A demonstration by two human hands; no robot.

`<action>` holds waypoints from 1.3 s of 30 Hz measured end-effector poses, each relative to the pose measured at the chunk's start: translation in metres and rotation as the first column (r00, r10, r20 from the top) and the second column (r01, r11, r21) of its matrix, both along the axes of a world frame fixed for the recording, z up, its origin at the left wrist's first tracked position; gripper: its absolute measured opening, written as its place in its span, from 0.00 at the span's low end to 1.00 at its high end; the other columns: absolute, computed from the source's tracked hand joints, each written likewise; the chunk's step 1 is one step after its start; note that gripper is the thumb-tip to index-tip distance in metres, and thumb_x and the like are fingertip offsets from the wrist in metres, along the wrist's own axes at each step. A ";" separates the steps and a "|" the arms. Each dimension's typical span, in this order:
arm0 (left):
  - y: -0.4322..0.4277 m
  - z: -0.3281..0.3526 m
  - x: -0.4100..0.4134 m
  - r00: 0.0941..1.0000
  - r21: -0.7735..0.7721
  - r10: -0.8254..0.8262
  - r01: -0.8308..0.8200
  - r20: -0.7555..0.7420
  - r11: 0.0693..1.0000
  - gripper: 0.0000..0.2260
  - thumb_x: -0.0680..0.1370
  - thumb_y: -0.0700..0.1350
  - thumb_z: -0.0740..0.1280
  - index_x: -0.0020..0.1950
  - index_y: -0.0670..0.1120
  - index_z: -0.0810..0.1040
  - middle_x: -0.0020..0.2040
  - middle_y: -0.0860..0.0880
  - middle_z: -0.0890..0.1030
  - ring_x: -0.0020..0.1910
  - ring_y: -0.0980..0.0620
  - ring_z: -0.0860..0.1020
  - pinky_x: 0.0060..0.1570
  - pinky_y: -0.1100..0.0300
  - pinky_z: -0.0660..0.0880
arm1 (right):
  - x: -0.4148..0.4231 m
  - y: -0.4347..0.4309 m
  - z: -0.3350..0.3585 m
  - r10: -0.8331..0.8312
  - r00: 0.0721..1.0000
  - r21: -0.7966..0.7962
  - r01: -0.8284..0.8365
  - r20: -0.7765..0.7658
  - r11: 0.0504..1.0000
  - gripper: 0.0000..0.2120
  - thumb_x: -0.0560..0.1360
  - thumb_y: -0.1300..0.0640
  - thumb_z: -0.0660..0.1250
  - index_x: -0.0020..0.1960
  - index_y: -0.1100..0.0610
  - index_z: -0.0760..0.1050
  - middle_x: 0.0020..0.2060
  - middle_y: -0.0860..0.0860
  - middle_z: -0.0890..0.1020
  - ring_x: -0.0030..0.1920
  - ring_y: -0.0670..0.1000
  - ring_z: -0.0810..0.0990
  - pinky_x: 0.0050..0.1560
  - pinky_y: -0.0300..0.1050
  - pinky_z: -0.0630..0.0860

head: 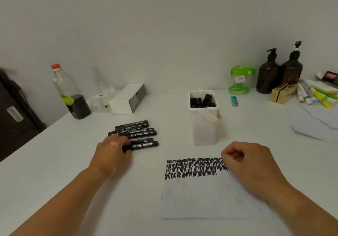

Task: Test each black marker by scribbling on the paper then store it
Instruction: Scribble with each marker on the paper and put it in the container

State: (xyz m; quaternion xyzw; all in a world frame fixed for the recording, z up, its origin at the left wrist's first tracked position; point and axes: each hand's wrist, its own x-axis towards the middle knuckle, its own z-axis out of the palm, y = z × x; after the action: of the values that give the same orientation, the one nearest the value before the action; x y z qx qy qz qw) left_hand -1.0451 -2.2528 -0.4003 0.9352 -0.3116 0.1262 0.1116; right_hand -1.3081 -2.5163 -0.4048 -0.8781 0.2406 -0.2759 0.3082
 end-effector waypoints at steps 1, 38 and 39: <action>0.000 0.000 -0.002 1.000 0.010 -0.005 0.005 -0.001 1.000 0.09 0.75 0.48 0.70 0.55 0.50 0.81 0.50 0.51 0.80 0.51 0.46 0.76 0.52 0.50 0.74 | 0.000 0.000 0.000 -0.001 1.000 0.006 0.001 -0.001 1.000 0.10 0.70 0.56 0.74 0.32 0.45 0.81 0.31 0.36 0.82 0.37 0.39 0.79 0.41 0.29 0.72; -0.094 -0.002 -0.119 0.702 -0.379 -0.671 0.569 -0.238 0.730 0.05 0.81 0.45 0.63 0.54 0.54 0.73 0.38 0.56 0.77 0.37 0.55 0.74 0.36 0.65 0.68 | 0.002 0.009 0.008 0.193 0.960 0.395 -0.261 0.203 0.881 0.09 0.73 0.56 0.77 0.48 0.43 0.83 0.40 0.45 0.87 0.42 0.48 0.85 0.44 0.34 0.78; -0.092 -0.002 -0.120 0.686 -0.377 -0.686 0.584 -0.244 0.718 0.05 0.82 0.48 0.61 0.56 0.54 0.74 0.40 0.57 0.78 0.39 0.55 0.75 0.38 0.63 0.70 | 0.002 0.011 0.009 0.200 0.958 0.394 -0.269 0.206 0.879 0.08 0.72 0.55 0.77 0.48 0.43 0.83 0.41 0.45 0.87 0.42 0.48 0.85 0.45 0.35 0.79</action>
State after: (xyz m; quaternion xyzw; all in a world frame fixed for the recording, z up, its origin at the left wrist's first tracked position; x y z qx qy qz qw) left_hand -1.1651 -2.3447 -0.4023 0.7485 -0.5720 -0.0567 0.3307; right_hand -1.3064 -2.5052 -0.3961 -0.7893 0.1602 -0.2477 0.5385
